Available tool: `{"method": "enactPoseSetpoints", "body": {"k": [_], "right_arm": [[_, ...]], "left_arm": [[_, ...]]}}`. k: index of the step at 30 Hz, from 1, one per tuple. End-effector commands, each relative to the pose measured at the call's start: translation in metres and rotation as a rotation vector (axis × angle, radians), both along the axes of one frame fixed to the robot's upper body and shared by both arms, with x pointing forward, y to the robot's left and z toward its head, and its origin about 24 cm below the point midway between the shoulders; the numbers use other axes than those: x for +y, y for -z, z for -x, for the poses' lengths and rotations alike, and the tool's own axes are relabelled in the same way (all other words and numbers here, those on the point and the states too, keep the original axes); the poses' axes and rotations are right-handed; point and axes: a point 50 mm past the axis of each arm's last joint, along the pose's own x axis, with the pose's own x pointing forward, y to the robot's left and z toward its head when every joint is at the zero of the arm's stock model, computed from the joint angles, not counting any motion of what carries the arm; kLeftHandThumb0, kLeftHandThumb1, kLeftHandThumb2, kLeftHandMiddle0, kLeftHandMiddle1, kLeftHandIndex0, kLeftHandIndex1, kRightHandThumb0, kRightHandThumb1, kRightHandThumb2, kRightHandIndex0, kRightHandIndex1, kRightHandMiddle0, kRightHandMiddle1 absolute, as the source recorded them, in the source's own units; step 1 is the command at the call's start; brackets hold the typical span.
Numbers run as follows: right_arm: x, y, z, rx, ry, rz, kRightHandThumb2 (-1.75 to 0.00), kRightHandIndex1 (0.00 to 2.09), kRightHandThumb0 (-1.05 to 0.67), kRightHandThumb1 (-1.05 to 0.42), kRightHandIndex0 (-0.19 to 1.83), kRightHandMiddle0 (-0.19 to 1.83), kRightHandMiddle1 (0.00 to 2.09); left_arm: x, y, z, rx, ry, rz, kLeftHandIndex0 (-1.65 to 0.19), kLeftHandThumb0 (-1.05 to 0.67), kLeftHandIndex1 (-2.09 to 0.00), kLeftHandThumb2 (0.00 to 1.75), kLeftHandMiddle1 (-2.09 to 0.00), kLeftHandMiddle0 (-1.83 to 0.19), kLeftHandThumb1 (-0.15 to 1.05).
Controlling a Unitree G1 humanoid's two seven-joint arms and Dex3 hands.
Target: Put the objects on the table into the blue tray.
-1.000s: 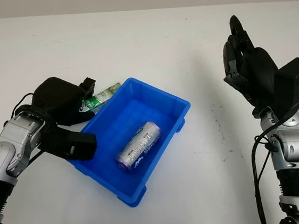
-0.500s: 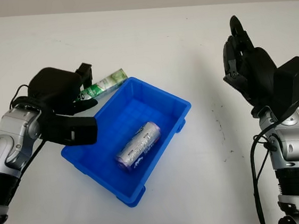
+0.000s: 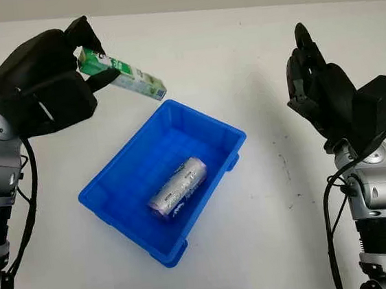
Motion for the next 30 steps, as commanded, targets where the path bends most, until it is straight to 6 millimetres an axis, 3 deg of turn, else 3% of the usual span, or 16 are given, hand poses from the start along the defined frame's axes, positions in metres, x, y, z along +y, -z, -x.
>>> {"method": "enactPoseSetpoints", "body": {"k": [1,6,13,15,17,18,19,21,22,25,30], "right_arm": [[-0.004,0.0,0.002,-0.005,0.005,0.002,-0.76,0.0,-0.59,-1.05,-0.19,-0.19,0.0],[-0.004,-0.001,0.004,-0.005,0.013,-0.003,-0.76,0.0,-0.58,-1.05,-0.19,-0.19,0.0],[-0.004,0.0,0.002,-0.002,0.002,0.002,-0.76,0.0,-0.58,-1.05,-0.19,-0.19,0.0],[-0.003,0.0,0.002,-0.002,0.002,0.0,-0.77,0.0,-0.58,-1.05,-0.19,-0.19,0.0],[-0.002,-0.001,0.001,-0.004,-0.001,0.002,-0.77,0.0,-0.58,-1.05,-0.19,-0.19,0.0],[-0.002,-0.001,0.001,-0.004,-0.004,0.001,-0.78,0.0,-0.58,-1.05,-0.19,-0.19,0.0],[-0.002,-0.001,0.001,-0.004,-0.007,0.001,-0.78,0.0,-0.58,-1.05,-0.19,-0.19,0.0],[-0.002,0.0,0.0,-0.002,-0.009,0.008,-0.78,0.0,-0.59,-1.05,-0.19,-0.19,0.0],[-0.002,0.0,0.0,-0.004,-0.01,0.009,-0.78,0.0,-0.59,-1.05,-0.19,-0.19,0.0],[-0.003,0.0,0.001,-0.005,-0.002,0.008,-0.79,0.0,-0.57,-1.05,-0.19,-0.19,0.0],[-0.002,0.0,0.003,0.001,0.006,0.008,-0.77,0.0,-0.59,-1.05,-0.19,-0.19,0.0]], "left_arm": [[0.001,-0.006,0.008,0.005,0.054,0.016,-0.38,-0.44,-2.09,0.51,-2.09,-0.61,1.05],[-0.004,-0.002,0.028,0.175,0.157,-0.019,-0.43,-0.48,-2.09,0.5,-2.09,-0.68,1.05],[-0.011,0.005,0.054,0.264,0.233,-0.046,-0.43,-0.42,-2.09,0.48,-2.09,-0.7,1.05],[-0.012,0.006,0.058,0.261,0.236,-0.077,-0.35,-0.41,-2.09,0.46,-2.09,-0.68,1.05],[-0.013,0.007,0.062,0.259,0.213,-0.168,-0.1,-0.44,-2.06,0.4,-2.09,-0.48,1.05],[-0.014,0.008,0.064,0.273,0.206,-0.219,-0.02,-0.47,-1.8,0.37,-2.09,-0.2,1.05],[-0.015,0.008,0.064,0.286,0.212,-0.267,-0.02,-0.49,-1.48,0.35,-1.75,-0.17,1.05],[-0.016,0.011,0.064,0.314,0.236,-0.339,-0.1,-0.53,-0.6,0.3,-0.54,-0.29,1.05],[-0.016,0.013,0.063,0.329,0.253,-0.359,-0.11,-0.55,-0.36,0.28,-0.3,-0.26,1.05],[-0.017,0.017,0.059,0.377,0.281,-0.371,0.05,-0.6,-0.06,0.25,-0.04,0.1,1.05],[-0.019,0.015,0.056,0.399,0.306,-0.303,0.18,-0.62,-0.02,0.13,0.0,0.19,1.04]]}}
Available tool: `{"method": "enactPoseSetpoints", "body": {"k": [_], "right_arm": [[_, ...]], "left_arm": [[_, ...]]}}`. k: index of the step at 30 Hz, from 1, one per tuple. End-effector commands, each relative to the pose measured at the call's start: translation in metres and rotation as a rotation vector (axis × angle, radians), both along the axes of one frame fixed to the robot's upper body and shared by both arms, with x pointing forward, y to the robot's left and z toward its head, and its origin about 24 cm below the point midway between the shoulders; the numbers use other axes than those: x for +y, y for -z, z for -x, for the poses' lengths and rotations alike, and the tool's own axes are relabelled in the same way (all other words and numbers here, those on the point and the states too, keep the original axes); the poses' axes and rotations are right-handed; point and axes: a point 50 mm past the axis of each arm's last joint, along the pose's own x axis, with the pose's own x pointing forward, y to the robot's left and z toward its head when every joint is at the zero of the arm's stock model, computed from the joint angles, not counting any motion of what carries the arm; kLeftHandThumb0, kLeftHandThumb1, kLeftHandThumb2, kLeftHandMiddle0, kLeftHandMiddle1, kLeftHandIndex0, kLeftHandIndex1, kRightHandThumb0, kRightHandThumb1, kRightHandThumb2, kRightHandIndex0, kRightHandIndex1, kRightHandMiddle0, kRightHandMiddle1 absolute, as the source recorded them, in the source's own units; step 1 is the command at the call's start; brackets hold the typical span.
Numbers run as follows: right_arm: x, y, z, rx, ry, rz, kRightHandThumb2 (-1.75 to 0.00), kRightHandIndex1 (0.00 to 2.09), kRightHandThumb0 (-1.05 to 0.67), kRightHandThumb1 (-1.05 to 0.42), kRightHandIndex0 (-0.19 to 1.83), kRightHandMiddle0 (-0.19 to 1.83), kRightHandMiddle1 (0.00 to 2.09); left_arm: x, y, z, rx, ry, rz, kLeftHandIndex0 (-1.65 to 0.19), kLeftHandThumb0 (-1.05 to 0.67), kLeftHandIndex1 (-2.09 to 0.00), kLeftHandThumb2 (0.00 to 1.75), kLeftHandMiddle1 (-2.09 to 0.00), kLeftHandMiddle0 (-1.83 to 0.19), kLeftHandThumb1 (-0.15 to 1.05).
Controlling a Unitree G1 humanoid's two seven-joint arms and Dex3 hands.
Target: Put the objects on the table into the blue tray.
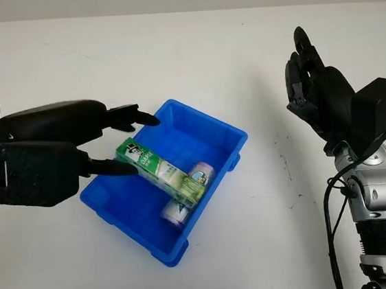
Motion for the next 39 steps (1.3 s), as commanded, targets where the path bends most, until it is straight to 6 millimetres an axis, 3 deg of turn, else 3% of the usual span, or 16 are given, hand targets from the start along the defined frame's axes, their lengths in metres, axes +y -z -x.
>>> {"method": "enactPoseSetpoints", "body": {"k": [1,5,11,14,18,22,25,32,39], "right_arm": [[-0.002,-0.002,0.002,-0.009,0.007,0.002,-0.77,0.0,-0.59,-1.05,-0.19,-0.19,0.0],[-0.003,-0.002,0.003,-0.006,0.001,0.005,-0.77,0.0,-0.57,-1.05,-0.19,-0.19,0.0],[-0.001,-0.003,0.0,-0.01,-0.003,-0.017,-0.78,0.0,-0.54,-1.05,-0.19,-0.19,0.0],[0.0,-0.004,-0.001,-0.01,-0.014,-0.008,-0.8,0.0,-0.53,-1.05,-0.19,-0.19,0.0],[0.002,-0.005,-0.002,-0.011,-0.012,-0.008,-0.81,0.0,-0.52,-1.05,-0.19,-0.19,0.0],[0.003,-0.006,-0.003,-0.017,-0.012,0.0,-0.8,0.0,-0.54,-1.05,-0.19,-0.19,0.0],[0.004,-0.007,-0.003,-0.028,-0.012,0.005,-0.79,0.0,-0.56,-1.05,-0.19,-0.19,0.0],[0.005,-0.009,-0.008,-0.035,-0.02,0.019,-0.81,0.0,-0.57,-1.05,-0.19,-0.19,0.0],[0.003,-0.011,-0.011,-0.048,-0.033,0.017,-0.84,0.0,-0.61,-1.05,-0.19,-0.19,0.0]], "left_arm": [[-0.005,-0.006,0.0,-0.011,0.019,0.036,0.18,-0.63,-0.02,0.11,0.0,0.19,1.04],[-0.003,-0.013,0.0,-0.036,0.01,0.199,0.19,-0.69,-0.04,0.09,0.0,0.19,1.05],[0.001,-0.027,-0.004,-0.178,-0.016,0.383,0.19,-0.86,-0.02,0.47,-0.02,0.18,1.05],[0.008,-0.029,-0.013,-0.231,-0.066,0.491,0.19,-0.9,0.0,0.5,-0.02,0.18,1.05],[0.018,-0.022,-0.036,-0.303,-0.113,0.686,0.18,-0.82,-0.01,0.56,-0.01,0.19,1.05],[0.032,-0.002,-0.057,-0.245,-0.189,0.834,0.19,-0.8,-0.01,0.58,-0.01,0.19,1.05],[0.038,0.025,-0.072,-0.156,-0.276,0.952,0.19,-0.8,-0.01,0.55,0.0,0.19,1.05],[0.034,0.072,-0.091,-0.006,-0.364,1.115,0.19,-0.79,0.0,0.63,0.0,0.19,1.05],[0.027,0.101,-0.099,0.093,-0.422,1.259,0.19,-0.81,0.0,0.65,0.0,0.19,1.05]]}}
